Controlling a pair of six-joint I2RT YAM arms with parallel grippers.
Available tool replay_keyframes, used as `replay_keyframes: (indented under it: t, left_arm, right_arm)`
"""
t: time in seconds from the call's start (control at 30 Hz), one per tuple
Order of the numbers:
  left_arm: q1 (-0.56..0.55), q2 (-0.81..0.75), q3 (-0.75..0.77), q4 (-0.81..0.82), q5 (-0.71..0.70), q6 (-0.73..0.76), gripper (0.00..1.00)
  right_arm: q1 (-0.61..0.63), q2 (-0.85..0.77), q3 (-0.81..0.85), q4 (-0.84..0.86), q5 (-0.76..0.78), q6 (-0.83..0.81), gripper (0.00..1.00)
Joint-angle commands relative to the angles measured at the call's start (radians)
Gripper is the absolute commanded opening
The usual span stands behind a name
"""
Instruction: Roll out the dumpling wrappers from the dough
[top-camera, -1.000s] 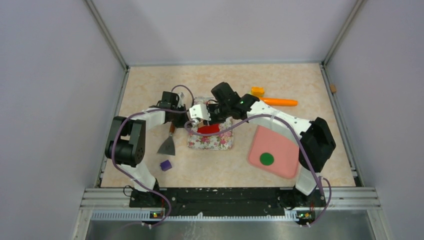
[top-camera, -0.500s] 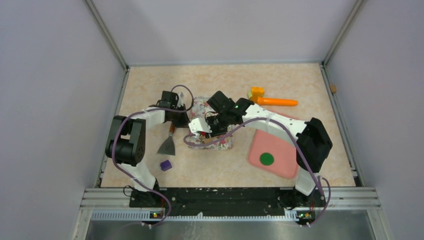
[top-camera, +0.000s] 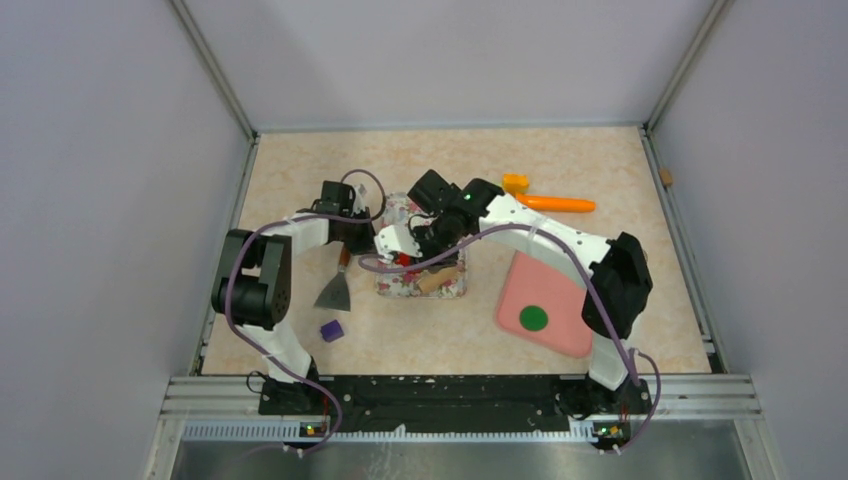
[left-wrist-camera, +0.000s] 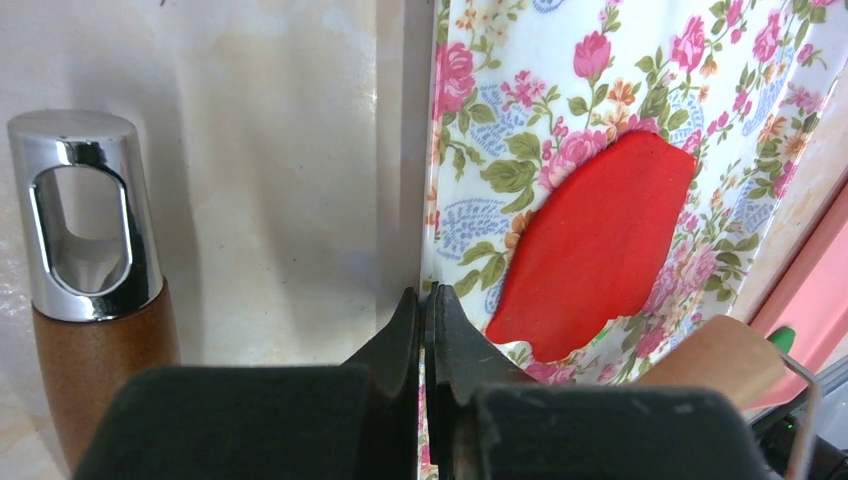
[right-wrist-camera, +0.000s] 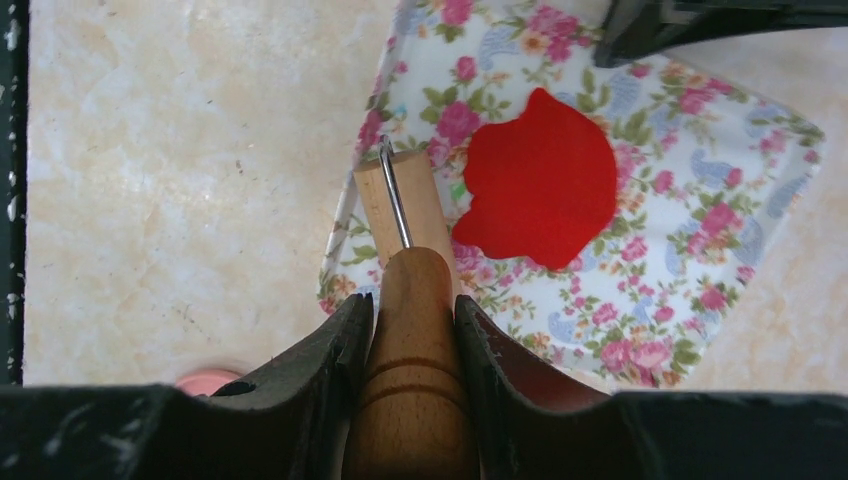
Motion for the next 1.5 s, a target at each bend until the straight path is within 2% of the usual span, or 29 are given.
replay_keyframes:
  t: [0.0,0.13,0.3,0.43,0.53,0.7,0.93,1.07,1.27,1.33,1.47]
  left_arm:
    - [0.009,0.037,0.005,0.020,-0.089,-0.017,0.00]
    - [0.009,0.027,-0.001,0.023,-0.082,-0.033,0.00]
    - [0.009,0.019,-0.002,0.020,-0.075,-0.035,0.00]
    - [0.009,0.019,-0.009,0.026,-0.070,-0.041,0.00]
    - [0.009,0.020,-0.006,0.026,-0.070,-0.042,0.00]
    - [0.009,0.033,0.021,0.019,-0.078,-0.039,0.00]
    - [0.009,0.068,0.056,0.015,-0.077,-0.041,0.00]
    - [0.009,0.068,0.058,0.016,-0.075,-0.044,0.00]
    - [0.009,0.051,0.039,0.016,-0.077,-0.051,0.00]
    - [0.009,0.046,0.031,0.022,-0.074,-0.053,0.00]
    - [0.009,0.039,0.020,0.029,-0.066,-0.056,0.00]
  right_arm:
    - [0.014,0.013,0.200,-0.030,0.094,0.119,0.00]
    - [0.011,-0.008,0.123,0.164,0.194,0.206,0.00]
    - [0.011,-0.052,-0.046,0.393,0.278,0.211,0.00]
    - [0.013,-0.054,-0.145,0.535,0.286,0.207,0.00]
    - [0.016,-0.050,-0.181,0.495,0.207,0.208,0.00]
    - [0.019,-0.070,-0.214,0.258,-0.010,0.239,0.00]
    - [0.015,-0.032,-0.200,0.058,-0.118,0.301,0.00]
    - [0.012,-0.032,-0.117,0.017,-0.064,0.265,0.00]
    - [0.005,0.006,0.213,-0.056,0.059,0.218,0.00]
    - [0.005,0.016,0.264,-0.010,0.115,0.218,0.00]
    - [0.006,0.001,0.196,0.171,0.203,0.181,0.00]
